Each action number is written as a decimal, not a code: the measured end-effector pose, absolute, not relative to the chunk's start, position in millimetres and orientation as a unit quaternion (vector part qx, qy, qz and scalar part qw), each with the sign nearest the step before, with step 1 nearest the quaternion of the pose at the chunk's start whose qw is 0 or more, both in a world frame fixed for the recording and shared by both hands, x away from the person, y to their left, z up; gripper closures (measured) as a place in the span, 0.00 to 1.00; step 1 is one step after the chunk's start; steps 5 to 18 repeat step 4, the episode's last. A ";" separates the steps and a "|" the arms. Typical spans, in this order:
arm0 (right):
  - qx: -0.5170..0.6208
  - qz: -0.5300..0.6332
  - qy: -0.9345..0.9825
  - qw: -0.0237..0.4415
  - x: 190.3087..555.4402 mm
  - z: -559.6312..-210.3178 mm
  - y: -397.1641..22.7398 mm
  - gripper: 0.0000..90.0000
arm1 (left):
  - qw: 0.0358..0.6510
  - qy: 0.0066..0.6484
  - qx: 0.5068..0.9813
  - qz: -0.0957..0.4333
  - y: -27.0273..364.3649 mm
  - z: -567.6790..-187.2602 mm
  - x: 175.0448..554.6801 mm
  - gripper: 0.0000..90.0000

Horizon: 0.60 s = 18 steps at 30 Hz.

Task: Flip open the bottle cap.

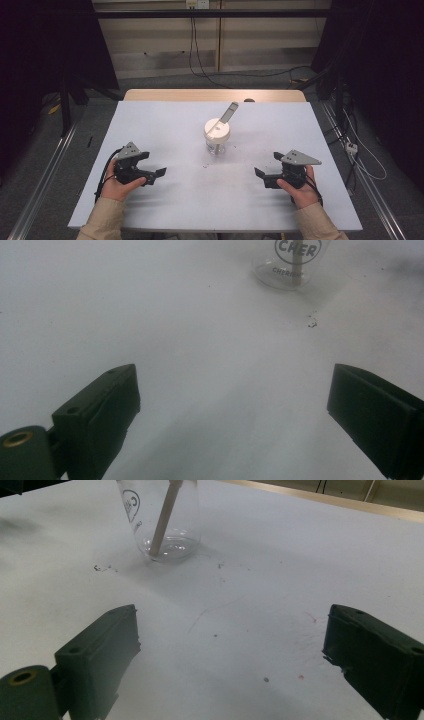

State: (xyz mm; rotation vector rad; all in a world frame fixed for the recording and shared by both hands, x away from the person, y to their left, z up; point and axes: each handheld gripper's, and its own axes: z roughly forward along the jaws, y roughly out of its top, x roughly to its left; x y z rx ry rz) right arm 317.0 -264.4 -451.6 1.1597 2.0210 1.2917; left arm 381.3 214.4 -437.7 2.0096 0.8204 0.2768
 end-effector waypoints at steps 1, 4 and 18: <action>0.424 0.471 0.736 0.236 316.7 -451.9 -265.0 0.08 | 0.460 0.332 0.816 0.113 214.8 -438.0 381.3 0.07; 0.425 0.470 0.736 0.237 316.0 -452.2 -266.3 0.08 | 0.455 0.331 0.818 0.117 215.0 -438.2 381.1 0.07; 0.425 0.470 0.736 0.237 316.0 -452.2 -266.3 0.08 | 0.455 0.331 0.818 0.117 215.0 -438.2 381.1 0.07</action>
